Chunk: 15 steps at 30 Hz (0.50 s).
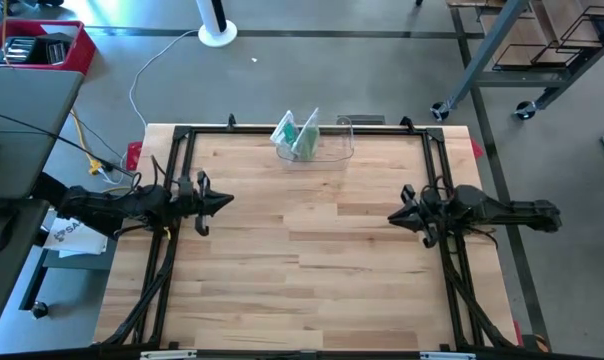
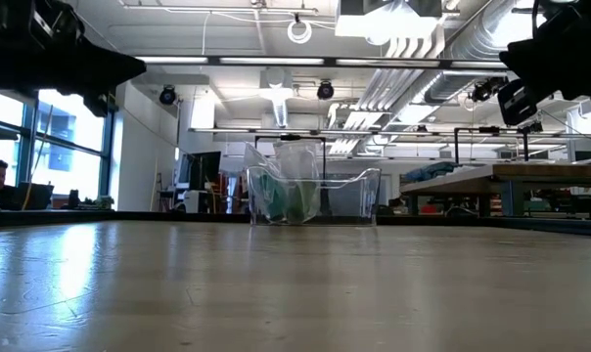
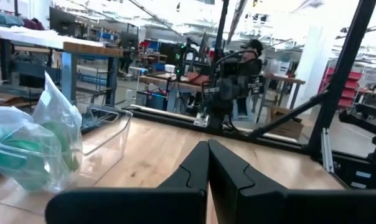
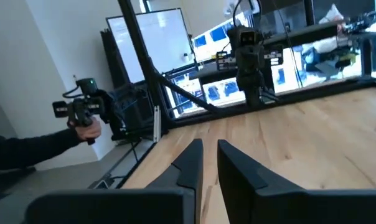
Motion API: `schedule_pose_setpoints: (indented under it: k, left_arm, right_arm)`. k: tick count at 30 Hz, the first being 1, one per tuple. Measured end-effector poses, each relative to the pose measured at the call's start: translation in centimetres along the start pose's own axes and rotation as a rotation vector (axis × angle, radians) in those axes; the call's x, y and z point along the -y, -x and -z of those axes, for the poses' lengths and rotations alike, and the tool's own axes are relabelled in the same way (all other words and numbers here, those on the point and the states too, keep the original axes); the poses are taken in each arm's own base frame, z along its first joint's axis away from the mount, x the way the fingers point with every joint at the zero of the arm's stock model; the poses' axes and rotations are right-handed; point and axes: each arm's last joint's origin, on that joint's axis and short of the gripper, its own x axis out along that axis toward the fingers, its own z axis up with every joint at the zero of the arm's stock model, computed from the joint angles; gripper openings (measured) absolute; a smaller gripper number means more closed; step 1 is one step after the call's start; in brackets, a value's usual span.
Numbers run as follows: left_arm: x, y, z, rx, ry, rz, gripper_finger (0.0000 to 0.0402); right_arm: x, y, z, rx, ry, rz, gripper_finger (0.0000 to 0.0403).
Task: Roll bandage
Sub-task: Return to Home Position
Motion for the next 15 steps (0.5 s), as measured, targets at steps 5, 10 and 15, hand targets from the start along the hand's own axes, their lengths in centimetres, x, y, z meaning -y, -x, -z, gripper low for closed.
schedule_pose_setpoints:
  k: [5, 10, 15]
  left_arm:
    - [0.0, 0.0, 0.1, -0.014, -0.004, -0.013, 0.0001]
    - [-0.1, 0.0, 0.3, -0.030, 0.002, -0.016, 0.0001]
    - [-0.1, 0.0, 0.3, -0.029, -0.009, -0.016, 0.0001]
  right_arm:
    - [-0.2, 0.0, -0.5, 0.056, 0.083, -0.015, 0.0039]
    - [0.5, 0.0, 0.5, -0.030, 0.090, 0.134, 0.0039]
    - [1.1, -0.1, 0.8, -0.054, 0.078, 0.285, 0.0039]
